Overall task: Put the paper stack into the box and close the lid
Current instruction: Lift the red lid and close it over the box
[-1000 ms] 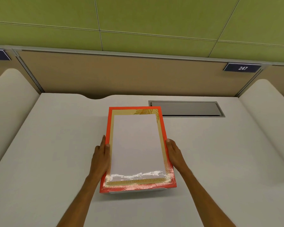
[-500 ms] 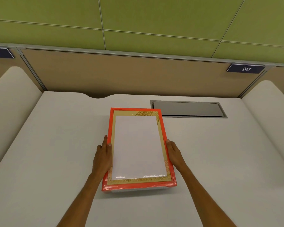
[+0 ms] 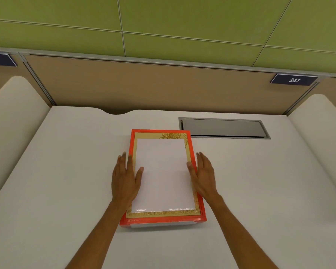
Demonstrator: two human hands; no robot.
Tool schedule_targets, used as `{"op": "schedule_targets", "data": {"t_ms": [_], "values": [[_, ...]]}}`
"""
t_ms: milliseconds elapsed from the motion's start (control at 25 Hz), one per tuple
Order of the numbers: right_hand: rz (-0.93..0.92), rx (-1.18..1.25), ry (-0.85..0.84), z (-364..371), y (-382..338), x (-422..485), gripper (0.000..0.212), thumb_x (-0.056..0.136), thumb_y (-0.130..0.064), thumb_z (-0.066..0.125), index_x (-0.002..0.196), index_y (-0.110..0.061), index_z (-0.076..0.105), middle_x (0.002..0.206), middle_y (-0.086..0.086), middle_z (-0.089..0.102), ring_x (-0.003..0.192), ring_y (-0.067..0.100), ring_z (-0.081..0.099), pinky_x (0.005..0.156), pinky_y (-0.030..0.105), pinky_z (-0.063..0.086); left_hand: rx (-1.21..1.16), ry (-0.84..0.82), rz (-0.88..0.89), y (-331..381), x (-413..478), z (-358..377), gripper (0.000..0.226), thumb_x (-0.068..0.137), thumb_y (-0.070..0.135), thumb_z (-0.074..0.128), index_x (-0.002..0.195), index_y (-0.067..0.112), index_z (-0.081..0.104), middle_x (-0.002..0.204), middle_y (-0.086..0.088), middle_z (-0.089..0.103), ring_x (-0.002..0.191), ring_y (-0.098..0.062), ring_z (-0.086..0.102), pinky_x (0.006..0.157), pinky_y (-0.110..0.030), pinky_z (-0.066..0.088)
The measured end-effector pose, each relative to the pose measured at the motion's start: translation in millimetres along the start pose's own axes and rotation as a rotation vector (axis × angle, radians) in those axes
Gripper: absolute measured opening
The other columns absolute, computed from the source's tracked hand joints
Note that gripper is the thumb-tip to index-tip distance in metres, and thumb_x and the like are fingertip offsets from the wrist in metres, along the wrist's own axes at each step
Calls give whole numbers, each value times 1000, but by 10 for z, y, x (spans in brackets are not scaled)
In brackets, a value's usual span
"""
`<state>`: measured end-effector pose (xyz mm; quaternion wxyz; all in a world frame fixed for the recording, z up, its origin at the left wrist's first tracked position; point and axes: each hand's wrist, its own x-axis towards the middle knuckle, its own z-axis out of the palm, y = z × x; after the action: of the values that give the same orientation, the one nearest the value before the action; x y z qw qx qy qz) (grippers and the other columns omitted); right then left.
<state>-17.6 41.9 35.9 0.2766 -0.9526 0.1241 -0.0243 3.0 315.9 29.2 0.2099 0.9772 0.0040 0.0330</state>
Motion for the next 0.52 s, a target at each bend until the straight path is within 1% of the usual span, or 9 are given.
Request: {"op": "schedule_targets", "data": {"t_ms": [80,160,280,360,520], "values": [[-144,-122,-29,88,-122,1,72,97,-60,25,156,-20,10,164,-1,10,151,15,6,121,33,6,45,-16,127,90,91,38,78,95,60,20,157,14,17,166,-8,13,153,-27,12,123,-43,16],[-176,-208,-72,190,-173,5,70,100,-56,24,156,-19,5,164,-2,3,151,10,-4,122,28,-2,94,-63,178,153,163,94,81,93,63,11,157,14,14,167,-6,6,154,-23,6,125,-41,11],[-166,-268,-121,267,-167,7,69,101,-53,24,156,-16,3,165,0,1,151,12,-3,123,28,-2,125,-131,182,163,186,193,88,89,68,-3,158,13,8,167,-4,3,154,-21,1,126,-40,9],[-175,-293,-136,301,-157,0,70,101,-53,24,156,-15,2,165,1,1,152,14,-3,124,29,0,113,-154,175,141,171,247,94,85,69,-11,157,12,8,167,-5,5,154,-22,2,126,-40,10],[-171,-316,-147,343,-149,-3,73,100,-54,24,155,-15,-2,165,1,-3,152,15,-5,125,31,1,110,-159,162,138,152,294,96,86,68,-14,157,9,12,166,-7,10,154,-22,7,126,-38,11]]}}
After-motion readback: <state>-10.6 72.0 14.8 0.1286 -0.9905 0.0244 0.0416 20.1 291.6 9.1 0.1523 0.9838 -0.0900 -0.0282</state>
